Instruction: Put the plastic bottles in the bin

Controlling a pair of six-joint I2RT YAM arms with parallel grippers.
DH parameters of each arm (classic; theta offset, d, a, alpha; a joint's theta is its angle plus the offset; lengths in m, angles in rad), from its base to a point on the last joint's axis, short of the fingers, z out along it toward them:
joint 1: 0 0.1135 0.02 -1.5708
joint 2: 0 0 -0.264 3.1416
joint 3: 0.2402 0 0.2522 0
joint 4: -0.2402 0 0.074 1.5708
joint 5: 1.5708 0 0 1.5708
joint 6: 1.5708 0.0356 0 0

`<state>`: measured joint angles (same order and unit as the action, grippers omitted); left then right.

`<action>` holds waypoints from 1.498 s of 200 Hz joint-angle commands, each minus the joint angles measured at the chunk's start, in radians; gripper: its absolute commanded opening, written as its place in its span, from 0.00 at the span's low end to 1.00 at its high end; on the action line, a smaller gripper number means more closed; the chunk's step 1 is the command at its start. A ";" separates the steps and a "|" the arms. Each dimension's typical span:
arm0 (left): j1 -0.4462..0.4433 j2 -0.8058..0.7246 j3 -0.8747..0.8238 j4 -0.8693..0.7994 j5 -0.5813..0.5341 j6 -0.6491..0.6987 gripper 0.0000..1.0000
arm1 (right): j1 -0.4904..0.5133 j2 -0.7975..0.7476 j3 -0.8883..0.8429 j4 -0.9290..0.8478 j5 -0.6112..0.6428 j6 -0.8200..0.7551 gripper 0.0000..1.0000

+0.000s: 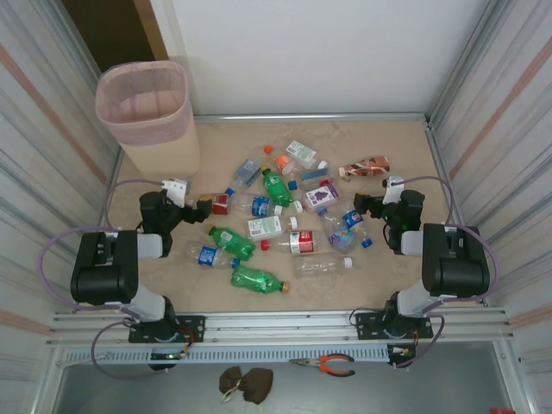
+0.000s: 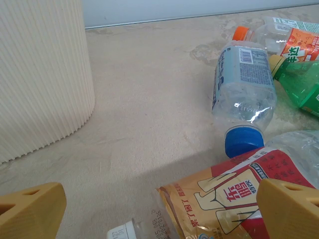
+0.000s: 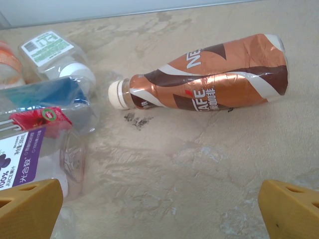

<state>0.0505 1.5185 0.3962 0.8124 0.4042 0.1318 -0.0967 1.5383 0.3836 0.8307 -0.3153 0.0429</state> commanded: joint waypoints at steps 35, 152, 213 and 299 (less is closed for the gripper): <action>0.004 -0.010 -0.011 0.024 0.024 0.015 0.99 | -0.003 -0.002 -0.006 0.019 -0.015 -0.017 0.99; 0.003 -0.007 -0.007 0.021 0.002 -0.001 0.99 | -0.011 0.000 -0.002 0.020 -0.025 -0.010 0.99; 0.003 -0.032 -0.006 0.005 -0.026 -0.010 0.99 | -0.003 -0.015 0.001 0.005 0.004 -0.009 0.99; -0.010 -0.309 0.021 -0.309 -0.308 -0.125 0.99 | 0.053 -0.209 0.040 -0.243 0.121 -0.024 0.99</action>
<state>0.0505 1.2892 0.3874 0.6483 0.2241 0.0704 -0.0689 1.3994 0.3862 0.6964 -0.2596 0.0399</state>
